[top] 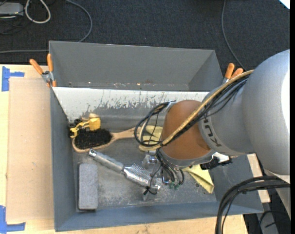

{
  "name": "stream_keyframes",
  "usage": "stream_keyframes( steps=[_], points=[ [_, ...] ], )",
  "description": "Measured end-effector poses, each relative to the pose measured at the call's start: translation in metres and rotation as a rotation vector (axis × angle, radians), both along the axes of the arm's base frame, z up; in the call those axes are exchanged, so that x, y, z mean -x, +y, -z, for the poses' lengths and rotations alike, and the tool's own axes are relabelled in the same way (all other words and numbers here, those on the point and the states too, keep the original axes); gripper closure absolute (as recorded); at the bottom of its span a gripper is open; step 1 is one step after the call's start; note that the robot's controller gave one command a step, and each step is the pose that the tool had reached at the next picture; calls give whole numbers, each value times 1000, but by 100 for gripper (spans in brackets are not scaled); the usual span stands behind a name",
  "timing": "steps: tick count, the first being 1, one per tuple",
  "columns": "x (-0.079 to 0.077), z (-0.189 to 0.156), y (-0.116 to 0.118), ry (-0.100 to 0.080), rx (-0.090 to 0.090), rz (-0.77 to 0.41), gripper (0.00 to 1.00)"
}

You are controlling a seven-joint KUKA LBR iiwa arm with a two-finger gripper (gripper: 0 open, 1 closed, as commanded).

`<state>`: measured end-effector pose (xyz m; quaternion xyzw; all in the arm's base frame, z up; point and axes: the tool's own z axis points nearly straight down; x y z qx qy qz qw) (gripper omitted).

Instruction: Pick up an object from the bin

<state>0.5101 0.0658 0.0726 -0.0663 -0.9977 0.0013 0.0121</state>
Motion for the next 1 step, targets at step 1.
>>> stream_keyframes(
  steps=[1],
  points=[
    [-3, 3, 12, -2, -4, 26, 0]
  ],
)
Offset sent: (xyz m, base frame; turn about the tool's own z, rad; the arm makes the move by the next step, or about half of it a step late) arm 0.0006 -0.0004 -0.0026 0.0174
